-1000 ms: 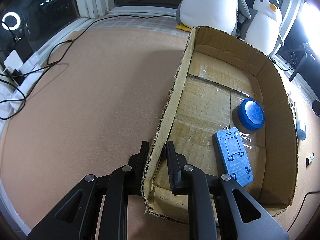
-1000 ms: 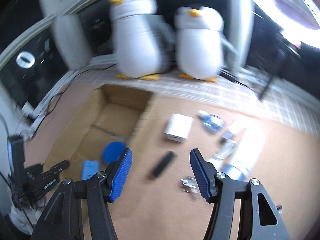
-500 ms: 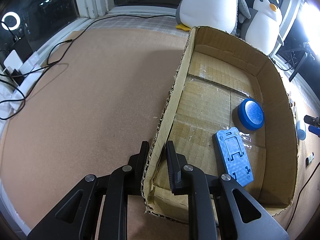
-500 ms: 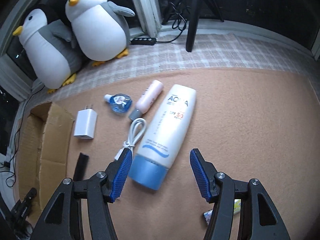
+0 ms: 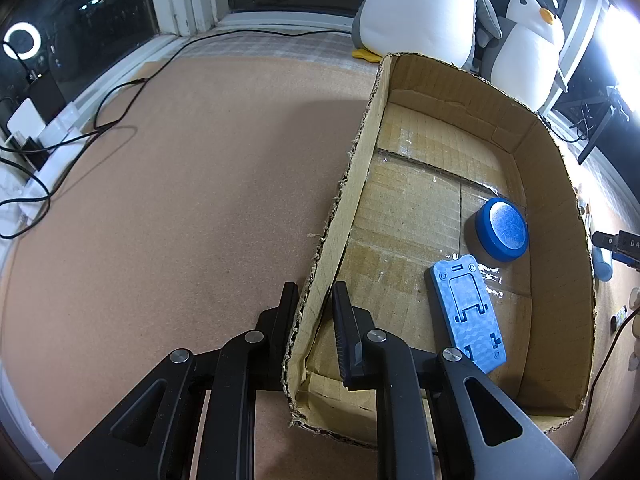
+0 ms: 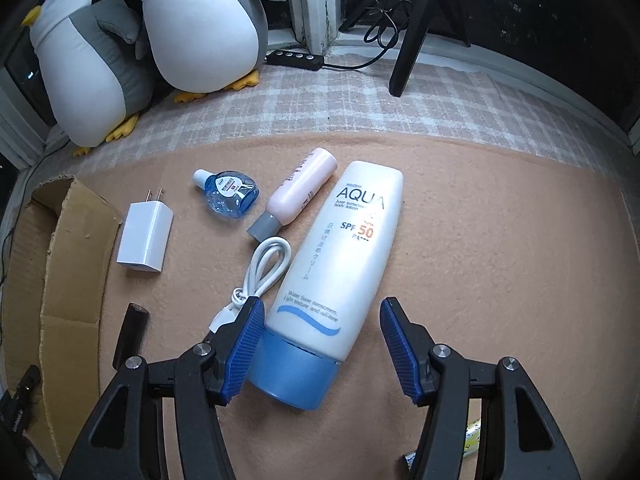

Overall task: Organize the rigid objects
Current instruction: 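Move the right gripper to the white AQUA sunscreen tube and grasp it, then lift the sunscreen tube into the box and open the right gripper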

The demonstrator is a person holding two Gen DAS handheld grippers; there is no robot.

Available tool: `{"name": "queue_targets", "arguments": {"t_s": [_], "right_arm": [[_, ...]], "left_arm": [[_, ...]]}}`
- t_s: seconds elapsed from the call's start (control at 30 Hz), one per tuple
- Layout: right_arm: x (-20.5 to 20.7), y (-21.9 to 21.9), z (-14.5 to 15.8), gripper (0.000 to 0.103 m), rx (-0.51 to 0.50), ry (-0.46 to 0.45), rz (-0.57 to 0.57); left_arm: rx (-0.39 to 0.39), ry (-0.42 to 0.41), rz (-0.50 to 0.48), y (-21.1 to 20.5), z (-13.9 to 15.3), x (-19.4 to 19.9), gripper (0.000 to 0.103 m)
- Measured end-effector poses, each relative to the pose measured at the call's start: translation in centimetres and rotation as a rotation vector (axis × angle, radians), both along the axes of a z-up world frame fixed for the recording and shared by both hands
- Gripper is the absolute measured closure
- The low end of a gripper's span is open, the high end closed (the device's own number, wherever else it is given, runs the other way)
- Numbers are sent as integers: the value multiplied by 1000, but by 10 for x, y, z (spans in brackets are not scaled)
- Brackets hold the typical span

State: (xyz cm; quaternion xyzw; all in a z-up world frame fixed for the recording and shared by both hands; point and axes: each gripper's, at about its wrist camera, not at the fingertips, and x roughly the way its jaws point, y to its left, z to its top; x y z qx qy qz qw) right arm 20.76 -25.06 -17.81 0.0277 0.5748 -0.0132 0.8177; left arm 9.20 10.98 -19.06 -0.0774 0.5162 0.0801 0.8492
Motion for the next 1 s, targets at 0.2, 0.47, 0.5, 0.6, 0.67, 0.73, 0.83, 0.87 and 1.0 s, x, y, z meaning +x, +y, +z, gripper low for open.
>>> {"name": "queue_targets", "arguments": {"t_s": [0.2, 0.47, 0.5, 0.6, 0.67, 0.73, 0.83, 0.87, 1.0], "right_arm": [[-2, -16, -2, 47, -18, 9, 9], [-3, -27, -2, 47, 14, 2, 29], [-3, -26, -2, 47, 8, -1, 31], [0, -22, -4, 47, -1, -13, 41], [3, -21, -6, 47, 3, -15, 42], [4, -20, -8, 47, 0, -16, 41], [4, -20, -7, 59, -11, -24, 44], [4, -20, -7, 59, -7, -23, 47], [1, -25, -6, 59, 13, -22, 47]], "left_arm": [[1, 0, -1, 0, 0, 0, 87], [1, 1, 0, 1, 0, 0, 87], [1, 1, 0, 1, 0, 0, 87], [1, 1, 0, 0, 0, 0, 87], [1, 1, 0, 1, 0, 0, 87], [0, 0, 0, 1, 0, 0, 87], [1, 0, 0, 1, 0, 0, 87], [2, 0, 0, 1, 0, 0, 87], [1, 1, -1, 1, 0, 0, 87]]}}
